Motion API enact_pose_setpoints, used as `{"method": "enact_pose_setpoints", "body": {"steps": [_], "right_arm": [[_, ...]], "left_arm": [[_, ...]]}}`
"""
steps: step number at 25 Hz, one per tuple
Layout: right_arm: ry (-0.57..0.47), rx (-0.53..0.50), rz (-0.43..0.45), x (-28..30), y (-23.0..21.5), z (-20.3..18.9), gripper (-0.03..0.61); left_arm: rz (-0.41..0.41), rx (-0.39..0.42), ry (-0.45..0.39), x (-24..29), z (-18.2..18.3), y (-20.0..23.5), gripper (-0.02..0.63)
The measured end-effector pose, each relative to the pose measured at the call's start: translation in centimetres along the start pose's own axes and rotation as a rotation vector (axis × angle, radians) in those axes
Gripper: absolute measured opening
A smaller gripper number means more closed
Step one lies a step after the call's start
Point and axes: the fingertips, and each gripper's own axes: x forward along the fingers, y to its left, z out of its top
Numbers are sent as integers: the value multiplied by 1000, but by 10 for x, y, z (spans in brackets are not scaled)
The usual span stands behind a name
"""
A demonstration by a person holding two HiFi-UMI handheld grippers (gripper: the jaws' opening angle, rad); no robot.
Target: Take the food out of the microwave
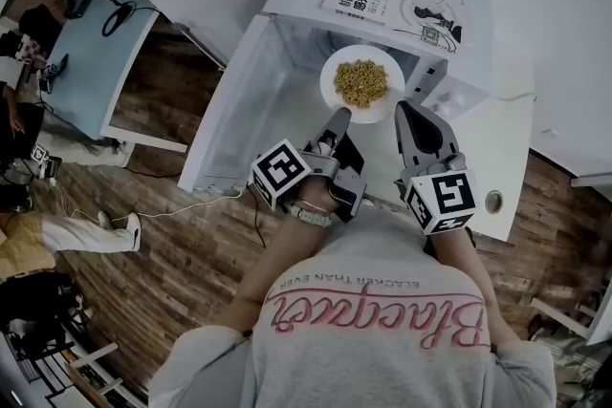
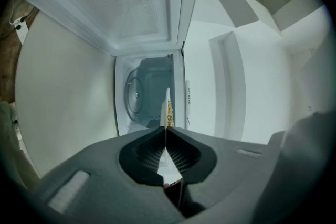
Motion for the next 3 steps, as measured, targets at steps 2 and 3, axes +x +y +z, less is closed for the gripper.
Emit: {"method": "enact_pose_setpoints", "body": {"steps": [2,3], "right_arm": [[-4,-3,-3,-1,1,0,11],[-5,-5,-4,-1,1,0,11]], "left_arm": [[1,-2,2,-1,0,1,12],[2,-3,4,-1,0,1,13]]}}
